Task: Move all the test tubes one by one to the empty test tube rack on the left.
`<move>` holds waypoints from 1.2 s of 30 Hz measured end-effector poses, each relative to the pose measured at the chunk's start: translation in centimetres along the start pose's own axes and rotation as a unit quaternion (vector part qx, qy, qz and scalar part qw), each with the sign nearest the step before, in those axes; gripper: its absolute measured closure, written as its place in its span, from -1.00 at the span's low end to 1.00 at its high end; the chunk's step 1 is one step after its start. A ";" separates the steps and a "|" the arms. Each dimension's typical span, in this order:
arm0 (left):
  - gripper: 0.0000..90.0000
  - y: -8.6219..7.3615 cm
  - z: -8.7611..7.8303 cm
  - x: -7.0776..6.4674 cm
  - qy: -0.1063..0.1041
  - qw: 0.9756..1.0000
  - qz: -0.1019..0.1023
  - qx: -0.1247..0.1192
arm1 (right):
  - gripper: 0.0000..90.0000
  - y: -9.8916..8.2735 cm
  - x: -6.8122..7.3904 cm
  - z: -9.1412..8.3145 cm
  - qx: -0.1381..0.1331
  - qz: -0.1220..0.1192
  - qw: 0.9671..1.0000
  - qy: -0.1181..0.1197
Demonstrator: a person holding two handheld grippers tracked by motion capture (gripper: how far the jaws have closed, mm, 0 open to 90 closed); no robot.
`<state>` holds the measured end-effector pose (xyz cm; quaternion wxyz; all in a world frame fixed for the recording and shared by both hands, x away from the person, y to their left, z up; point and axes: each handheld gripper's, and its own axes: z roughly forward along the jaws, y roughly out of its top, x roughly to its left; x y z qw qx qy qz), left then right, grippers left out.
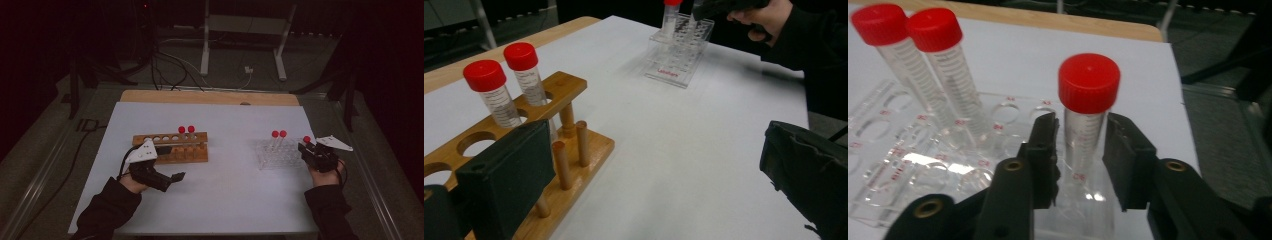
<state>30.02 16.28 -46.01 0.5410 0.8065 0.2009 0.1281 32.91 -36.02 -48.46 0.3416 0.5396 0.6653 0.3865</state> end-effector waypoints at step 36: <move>-0.96 0.4 -0.3 0.0 -0.006 1.000 -0.003 -0.002 | 0.66 3.6 1.3 -5.5 -0.068 -0.040 0.997 0.003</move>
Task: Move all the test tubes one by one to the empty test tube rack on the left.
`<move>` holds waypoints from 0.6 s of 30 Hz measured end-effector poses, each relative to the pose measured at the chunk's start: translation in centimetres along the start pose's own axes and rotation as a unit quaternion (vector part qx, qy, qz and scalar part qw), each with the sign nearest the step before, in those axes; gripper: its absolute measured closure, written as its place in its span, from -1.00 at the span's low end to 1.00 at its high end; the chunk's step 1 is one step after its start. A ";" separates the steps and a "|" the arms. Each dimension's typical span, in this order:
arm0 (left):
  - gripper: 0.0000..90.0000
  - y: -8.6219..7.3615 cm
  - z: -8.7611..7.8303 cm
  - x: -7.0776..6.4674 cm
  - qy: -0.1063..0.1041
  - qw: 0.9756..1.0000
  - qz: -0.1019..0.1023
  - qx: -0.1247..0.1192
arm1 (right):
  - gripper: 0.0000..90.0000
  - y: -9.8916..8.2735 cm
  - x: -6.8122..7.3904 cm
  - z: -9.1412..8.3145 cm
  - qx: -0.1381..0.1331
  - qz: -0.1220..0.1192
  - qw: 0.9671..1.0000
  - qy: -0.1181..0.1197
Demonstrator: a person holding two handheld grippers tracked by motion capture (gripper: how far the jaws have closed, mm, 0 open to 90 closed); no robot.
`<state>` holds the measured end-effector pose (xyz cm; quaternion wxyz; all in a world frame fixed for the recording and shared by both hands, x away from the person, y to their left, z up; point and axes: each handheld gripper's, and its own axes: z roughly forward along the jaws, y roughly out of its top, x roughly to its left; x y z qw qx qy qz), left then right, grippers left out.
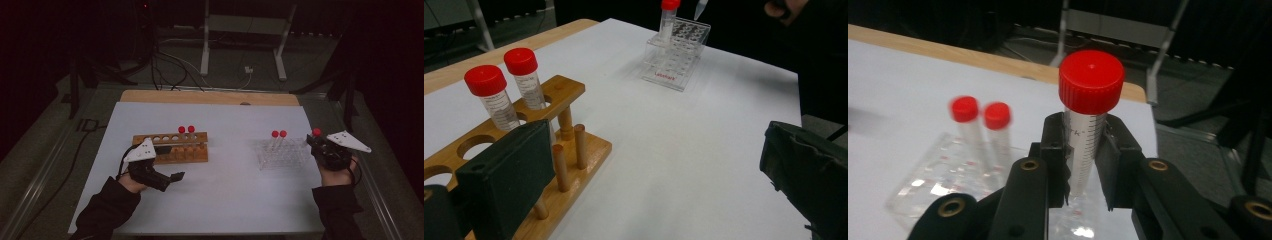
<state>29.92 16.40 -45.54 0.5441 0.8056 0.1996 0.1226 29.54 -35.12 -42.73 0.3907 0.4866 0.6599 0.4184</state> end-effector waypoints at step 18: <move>-0.96 1.1 0.2 -0.9 -0.020 1.000 -0.002 0.004 | 0.66 2.2 7.3 -1.0 -0.002 -0.057 0.990 0.133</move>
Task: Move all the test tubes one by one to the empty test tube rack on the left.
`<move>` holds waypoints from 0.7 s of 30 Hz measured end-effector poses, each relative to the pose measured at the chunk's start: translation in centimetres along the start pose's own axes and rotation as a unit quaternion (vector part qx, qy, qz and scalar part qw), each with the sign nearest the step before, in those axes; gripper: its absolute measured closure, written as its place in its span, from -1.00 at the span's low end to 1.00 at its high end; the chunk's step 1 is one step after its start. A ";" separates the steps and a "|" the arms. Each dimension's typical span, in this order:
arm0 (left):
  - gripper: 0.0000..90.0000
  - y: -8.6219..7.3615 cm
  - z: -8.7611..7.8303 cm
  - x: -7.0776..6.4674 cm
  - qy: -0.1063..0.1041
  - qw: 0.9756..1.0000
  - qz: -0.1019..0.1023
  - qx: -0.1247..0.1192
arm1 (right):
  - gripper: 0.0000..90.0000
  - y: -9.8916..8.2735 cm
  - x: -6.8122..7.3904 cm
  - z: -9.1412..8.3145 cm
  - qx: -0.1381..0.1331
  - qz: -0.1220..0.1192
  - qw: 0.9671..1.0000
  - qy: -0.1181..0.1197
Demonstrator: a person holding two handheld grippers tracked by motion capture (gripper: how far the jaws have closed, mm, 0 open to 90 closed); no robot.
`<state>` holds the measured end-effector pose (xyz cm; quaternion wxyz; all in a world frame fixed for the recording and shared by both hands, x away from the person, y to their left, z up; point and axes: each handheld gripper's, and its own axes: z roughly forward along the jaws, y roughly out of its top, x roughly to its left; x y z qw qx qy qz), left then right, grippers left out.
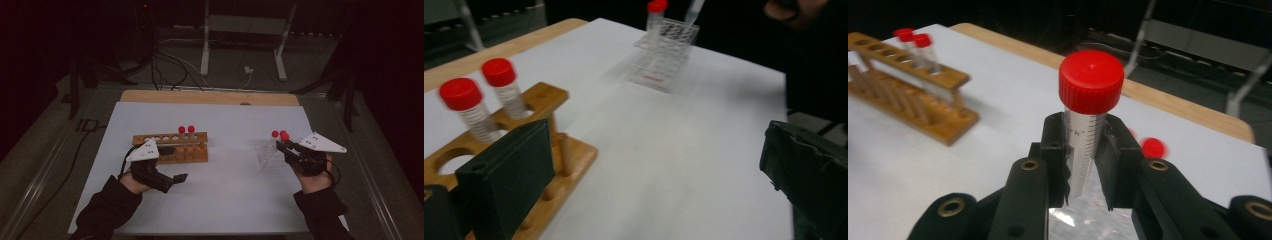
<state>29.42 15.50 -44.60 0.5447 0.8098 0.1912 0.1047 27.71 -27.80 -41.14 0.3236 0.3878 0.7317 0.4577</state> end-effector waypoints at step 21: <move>-0.96 1.9 1.9 -1.0 -0.027 1.000 0.014 0.008 | 0.66 -0.6 6.2 3.3 0.042 -0.049 0.993 0.103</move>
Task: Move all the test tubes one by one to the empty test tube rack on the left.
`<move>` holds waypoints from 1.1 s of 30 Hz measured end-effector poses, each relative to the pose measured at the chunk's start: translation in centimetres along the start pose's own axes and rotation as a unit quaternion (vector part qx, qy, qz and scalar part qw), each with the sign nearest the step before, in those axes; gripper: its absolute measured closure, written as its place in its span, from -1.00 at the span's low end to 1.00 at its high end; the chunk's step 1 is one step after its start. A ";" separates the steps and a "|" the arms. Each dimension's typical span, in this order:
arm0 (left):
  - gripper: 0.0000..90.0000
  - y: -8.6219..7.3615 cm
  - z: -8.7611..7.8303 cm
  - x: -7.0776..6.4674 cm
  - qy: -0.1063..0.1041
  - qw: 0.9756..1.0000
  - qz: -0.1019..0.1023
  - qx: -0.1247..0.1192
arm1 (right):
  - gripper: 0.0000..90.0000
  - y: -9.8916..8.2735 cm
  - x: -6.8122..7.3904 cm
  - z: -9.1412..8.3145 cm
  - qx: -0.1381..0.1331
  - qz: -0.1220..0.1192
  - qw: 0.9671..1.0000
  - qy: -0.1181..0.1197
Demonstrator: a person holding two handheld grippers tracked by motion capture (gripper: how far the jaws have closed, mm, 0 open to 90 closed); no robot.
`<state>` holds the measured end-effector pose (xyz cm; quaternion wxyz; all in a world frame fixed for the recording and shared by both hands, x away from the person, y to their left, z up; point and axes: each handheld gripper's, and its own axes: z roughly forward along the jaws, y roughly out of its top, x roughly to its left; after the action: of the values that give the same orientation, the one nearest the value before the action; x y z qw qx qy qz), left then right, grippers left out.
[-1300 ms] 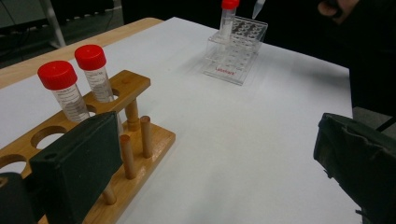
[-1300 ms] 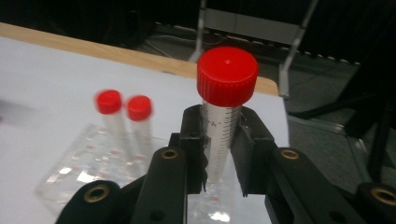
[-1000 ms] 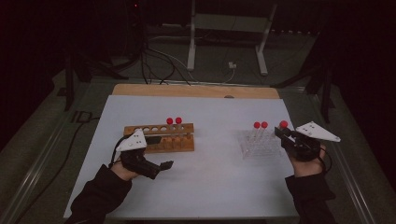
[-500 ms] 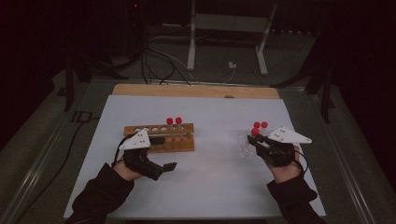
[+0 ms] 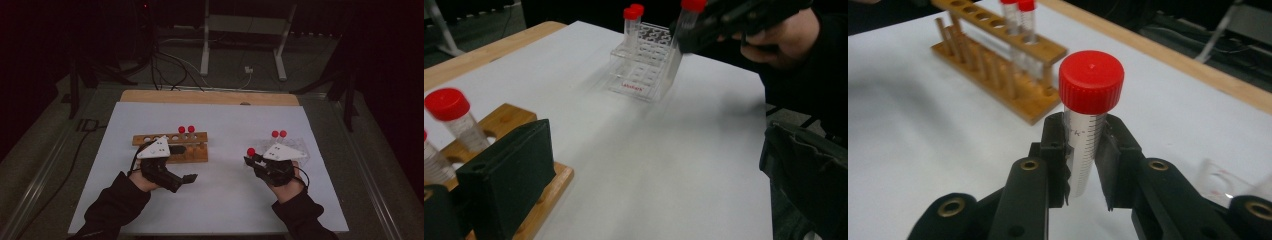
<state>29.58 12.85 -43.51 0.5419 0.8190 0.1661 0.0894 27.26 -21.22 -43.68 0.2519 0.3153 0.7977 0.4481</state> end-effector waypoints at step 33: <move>-0.51 2.2 5.0 -2.2 -0.052 0.998 0.029 0.002 | 0.66 -0.2 4.9 2.9 0.034 -0.034 0.995 0.090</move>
<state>29.54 6.96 -43.38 0.5453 0.8280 0.1145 0.0621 25.85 -16.14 -45.81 0.1839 0.2545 0.8422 0.4383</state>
